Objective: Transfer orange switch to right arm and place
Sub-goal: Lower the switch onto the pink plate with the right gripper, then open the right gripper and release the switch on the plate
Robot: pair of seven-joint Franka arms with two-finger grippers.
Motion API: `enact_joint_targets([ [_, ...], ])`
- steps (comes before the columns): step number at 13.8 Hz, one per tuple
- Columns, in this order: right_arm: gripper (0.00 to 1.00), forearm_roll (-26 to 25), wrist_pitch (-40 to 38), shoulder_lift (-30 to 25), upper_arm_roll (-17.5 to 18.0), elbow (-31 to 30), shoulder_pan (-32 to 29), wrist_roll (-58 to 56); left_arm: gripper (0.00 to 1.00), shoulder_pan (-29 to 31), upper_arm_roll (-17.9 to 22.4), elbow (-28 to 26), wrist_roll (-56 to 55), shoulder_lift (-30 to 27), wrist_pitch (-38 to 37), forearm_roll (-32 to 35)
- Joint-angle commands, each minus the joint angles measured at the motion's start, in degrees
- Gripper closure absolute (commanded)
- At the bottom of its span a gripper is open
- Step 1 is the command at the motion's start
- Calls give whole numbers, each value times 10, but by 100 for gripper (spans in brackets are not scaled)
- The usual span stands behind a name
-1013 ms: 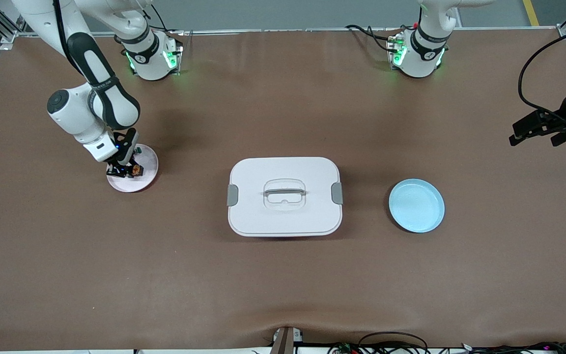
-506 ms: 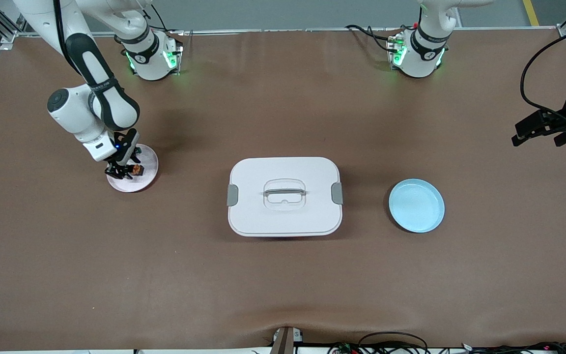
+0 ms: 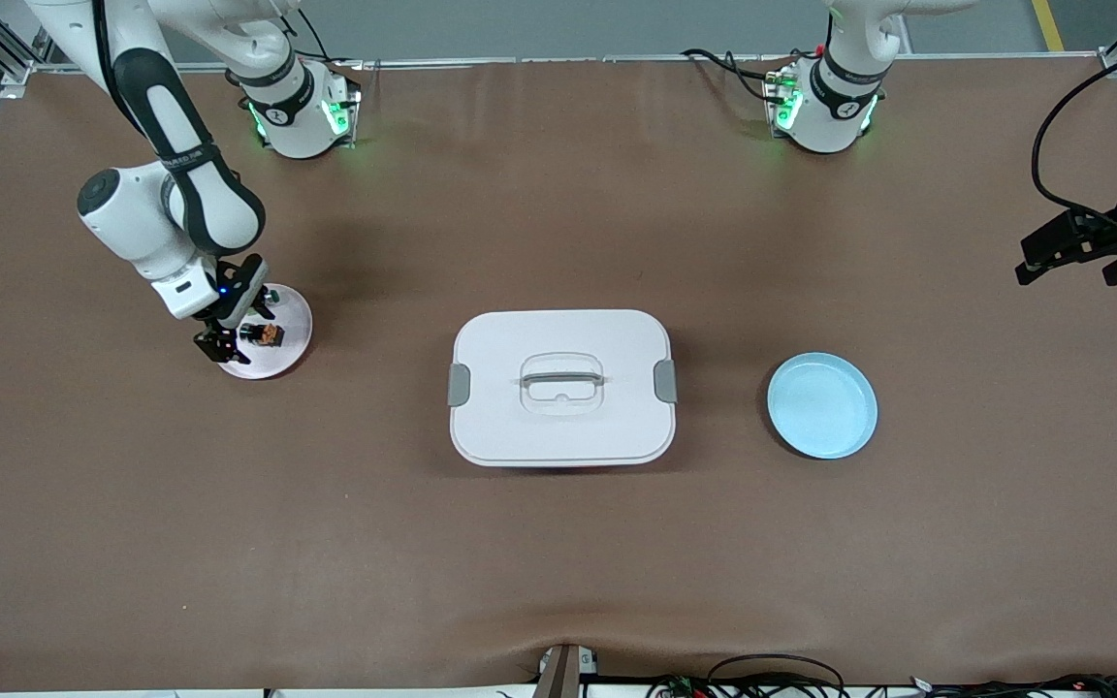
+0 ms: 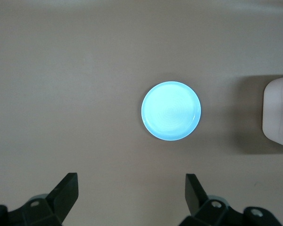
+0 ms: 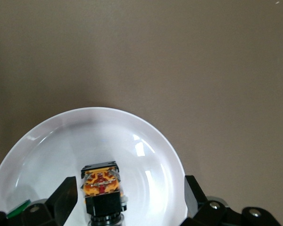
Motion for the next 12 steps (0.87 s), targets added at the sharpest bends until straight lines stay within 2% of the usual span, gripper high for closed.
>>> enact_joint_targets([
  [1, 0, 15, -13, -11, 1, 9, -5, 3, 0, -6, -2, 15, 9, 4, -20, 14],
  [5, 0, 11, -67, -12, -3, 32, -5, 44, 0, -6, -5, 64, 8, 24, -56, 12],
  [9, 0, 1, -79, -16, -4, 44, -1, 74, 0, 0, -5, 64, 2, 25, -59, 6],
  [11, 0, -28, -109, -18, -4, 55, -6, 94, 0, 2, -4, 64, 2, 25, -59, 6],
  [12, 0, -66, -134, -22, -7, 64, -9, 126, 0, 2, -4, 65, 2, 25, -59, 6],
])
